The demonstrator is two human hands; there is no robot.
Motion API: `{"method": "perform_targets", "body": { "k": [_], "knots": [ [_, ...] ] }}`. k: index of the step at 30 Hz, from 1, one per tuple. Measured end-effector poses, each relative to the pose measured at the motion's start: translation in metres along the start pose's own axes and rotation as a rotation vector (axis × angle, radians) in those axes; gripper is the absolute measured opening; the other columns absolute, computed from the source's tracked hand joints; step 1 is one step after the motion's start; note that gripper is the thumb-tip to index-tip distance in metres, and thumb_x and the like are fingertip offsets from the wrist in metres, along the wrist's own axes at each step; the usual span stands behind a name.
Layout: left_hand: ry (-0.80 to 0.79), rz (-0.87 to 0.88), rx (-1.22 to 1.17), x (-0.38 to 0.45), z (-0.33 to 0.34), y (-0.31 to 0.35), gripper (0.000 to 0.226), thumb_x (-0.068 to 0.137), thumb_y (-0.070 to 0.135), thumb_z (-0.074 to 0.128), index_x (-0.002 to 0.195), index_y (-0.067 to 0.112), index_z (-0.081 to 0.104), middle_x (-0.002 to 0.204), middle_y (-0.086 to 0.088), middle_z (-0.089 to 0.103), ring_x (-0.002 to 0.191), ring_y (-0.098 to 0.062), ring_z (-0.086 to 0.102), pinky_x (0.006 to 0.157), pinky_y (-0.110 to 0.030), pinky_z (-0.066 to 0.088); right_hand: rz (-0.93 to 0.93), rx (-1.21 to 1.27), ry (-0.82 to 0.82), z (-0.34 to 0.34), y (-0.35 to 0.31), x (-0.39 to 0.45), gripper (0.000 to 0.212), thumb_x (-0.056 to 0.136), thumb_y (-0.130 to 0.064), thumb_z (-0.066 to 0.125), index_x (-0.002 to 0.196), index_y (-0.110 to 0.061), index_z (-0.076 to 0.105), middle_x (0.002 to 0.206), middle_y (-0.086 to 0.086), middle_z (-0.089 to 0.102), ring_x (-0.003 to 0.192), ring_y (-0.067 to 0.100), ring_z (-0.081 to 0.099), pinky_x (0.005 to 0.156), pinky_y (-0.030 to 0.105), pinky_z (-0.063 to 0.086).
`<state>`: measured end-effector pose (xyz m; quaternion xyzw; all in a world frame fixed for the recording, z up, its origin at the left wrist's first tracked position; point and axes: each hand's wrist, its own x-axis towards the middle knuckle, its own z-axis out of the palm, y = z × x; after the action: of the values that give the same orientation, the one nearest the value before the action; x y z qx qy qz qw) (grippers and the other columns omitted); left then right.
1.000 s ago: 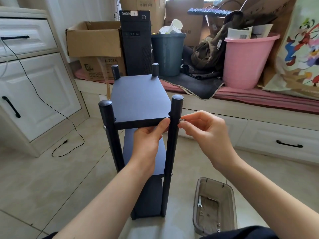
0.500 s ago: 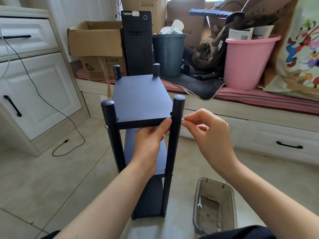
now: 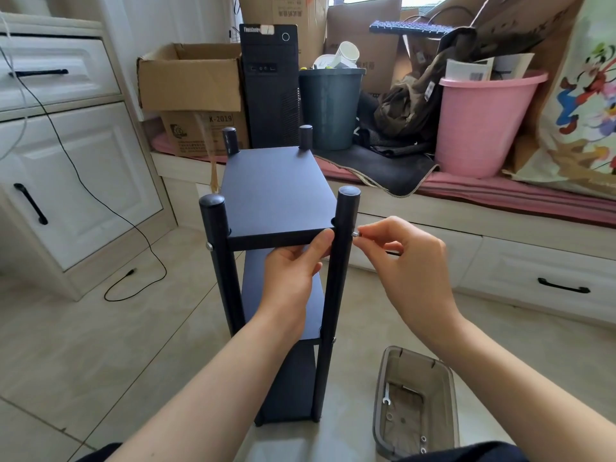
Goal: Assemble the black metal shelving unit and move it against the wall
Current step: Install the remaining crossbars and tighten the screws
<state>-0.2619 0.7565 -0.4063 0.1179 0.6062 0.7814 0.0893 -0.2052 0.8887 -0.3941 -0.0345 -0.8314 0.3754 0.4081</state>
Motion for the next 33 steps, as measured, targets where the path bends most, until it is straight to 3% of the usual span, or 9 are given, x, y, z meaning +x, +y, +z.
{"method": "perform_targets", "body": {
  "k": [3,10,17,22,29,33],
  "knots": [
    [0.002,-0.002,0.009,0.0007,-0.0006,-0.0005,0.043,0.068,0.049,0.069,0.105,0.027,0.073,0.104,0.006,0.078,0.104,-0.010,0.071,0.094,-0.031,0.047,-0.069,-0.118,0.037,0.0002,-0.0010,-0.0010,0.010,0.084,-0.018,0.078,0.093,-0.015,0.077,0.082,-0.003,0.074,0.074,0.009,0.067,0.074,0.019,0.052],
    [0.004,0.013,0.012,-0.0003,0.0001,0.0000,0.031,0.068,0.048,0.068,0.093,0.031,0.074,0.099,0.009,0.078,0.101,-0.009,0.072,0.093,-0.032,0.048,0.022,-0.036,0.002,-0.0001,-0.0055,0.0003,0.011,0.088,-0.025,0.073,0.092,-0.017,0.079,0.081,-0.012,0.074,0.076,0.003,0.069,0.073,0.022,0.054],
    [0.002,0.009,0.016,0.0005,-0.0005,-0.0015,0.055,0.070,0.051,0.068,0.116,0.022,0.072,0.109,0.006,0.077,0.109,-0.012,0.070,0.100,-0.035,0.048,0.003,-0.103,-0.019,-0.0015,-0.0072,-0.0028,0.013,0.089,-0.018,0.073,0.101,-0.017,0.078,0.087,-0.007,0.076,0.079,0.007,0.070,0.079,0.035,0.058],
    [-0.005,0.012,0.024,-0.0001,-0.0007,-0.0014,0.052,0.070,0.051,0.068,0.114,0.025,0.071,0.108,0.006,0.077,0.107,-0.010,0.070,0.096,-0.032,0.047,-0.001,-0.094,-0.028,-0.0017,-0.0061,-0.0020,0.014,0.090,-0.019,0.072,0.102,-0.016,0.078,0.091,-0.004,0.077,0.083,0.011,0.071,0.080,0.039,0.058],
    [-0.002,0.017,0.027,-0.0009,-0.0009,-0.0014,0.055,0.071,0.051,0.067,0.118,0.021,0.071,0.111,0.005,0.076,0.110,-0.011,0.069,0.104,-0.038,0.047,0.072,-0.007,-0.052,-0.0005,-0.0031,-0.0003,0.007,0.090,-0.023,0.071,0.093,-0.021,0.078,0.083,-0.017,0.073,0.079,0.006,0.069,0.077,0.032,0.056],
    [0.005,0.012,0.021,-0.0019,-0.0003,-0.0011,0.053,0.069,0.052,0.068,0.115,0.025,0.070,0.111,0.006,0.076,0.111,-0.013,0.069,0.105,-0.039,0.047,0.254,0.274,-0.113,-0.0026,-0.0008,0.0024,0.004,0.088,-0.021,0.073,0.089,-0.020,0.077,0.080,-0.010,0.075,0.075,0.009,0.069,0.071,0.023,0.056]
  ]
}}
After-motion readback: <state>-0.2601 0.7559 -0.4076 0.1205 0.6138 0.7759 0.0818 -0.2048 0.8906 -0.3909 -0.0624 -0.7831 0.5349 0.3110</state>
